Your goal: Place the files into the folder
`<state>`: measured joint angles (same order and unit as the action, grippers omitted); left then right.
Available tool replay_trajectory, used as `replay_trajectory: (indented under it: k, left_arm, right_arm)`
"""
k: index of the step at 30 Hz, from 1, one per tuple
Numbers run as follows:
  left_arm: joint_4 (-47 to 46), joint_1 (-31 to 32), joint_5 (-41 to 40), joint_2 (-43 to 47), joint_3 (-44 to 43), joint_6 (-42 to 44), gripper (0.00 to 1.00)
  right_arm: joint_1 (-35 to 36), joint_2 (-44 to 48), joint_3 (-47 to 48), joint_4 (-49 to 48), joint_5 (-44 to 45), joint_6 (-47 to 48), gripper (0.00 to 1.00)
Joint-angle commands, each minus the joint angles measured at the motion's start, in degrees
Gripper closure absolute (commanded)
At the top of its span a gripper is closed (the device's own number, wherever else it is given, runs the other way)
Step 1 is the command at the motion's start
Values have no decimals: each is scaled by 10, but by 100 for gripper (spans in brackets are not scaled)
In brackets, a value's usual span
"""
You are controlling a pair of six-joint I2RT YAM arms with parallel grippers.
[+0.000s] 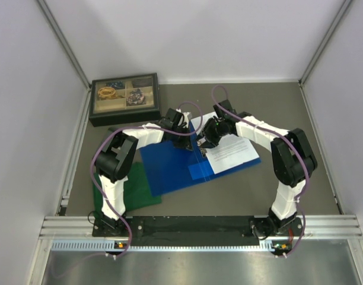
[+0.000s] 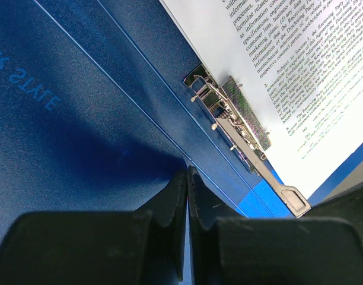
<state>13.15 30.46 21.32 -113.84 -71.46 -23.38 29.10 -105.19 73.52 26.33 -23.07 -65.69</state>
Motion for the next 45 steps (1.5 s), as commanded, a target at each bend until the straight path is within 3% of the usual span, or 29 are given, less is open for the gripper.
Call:
replay_trajectory:
  k: [1, 9, 12, 20, 27, 34, 38, 45]
  left_arm:
    - [77, 5, -59, -49, 37, 29, 94]
    - [77, 5, -58, -49, 38, 29, 93]
    - [79, 5, -58, -50, 37, 29, 94]
    - [78, 5, -58, -50, 37, 29, 94]
    - [78, 4, -59, -52, 36, 29, 94]
    - [79, 4, -59, -52, 35, 30, 94]
    - [81, 4, -59, -53, 34, 29, 94]
    - [99, 4, -64, -66, 19, 32, 100]
  right_arm:
    - [3, 9, -10, -5, 13, -14, 60]
    - [2, 2, -11, -7, 16, -13, 66]
    - [0, 2, -14, -10, 16, -12, 73]
    - [-4, -5, -14, -13, 14, -11, 75]
    - [-7, -7, -15, -11, 15, -8, 91]
    - [-7, -12, -17, -10, 14, -3, 91]
    - [-11, -10, -22, -4, 16, 4, 100]
    - [-22, -7, -43, 14, 28, 44, 100]
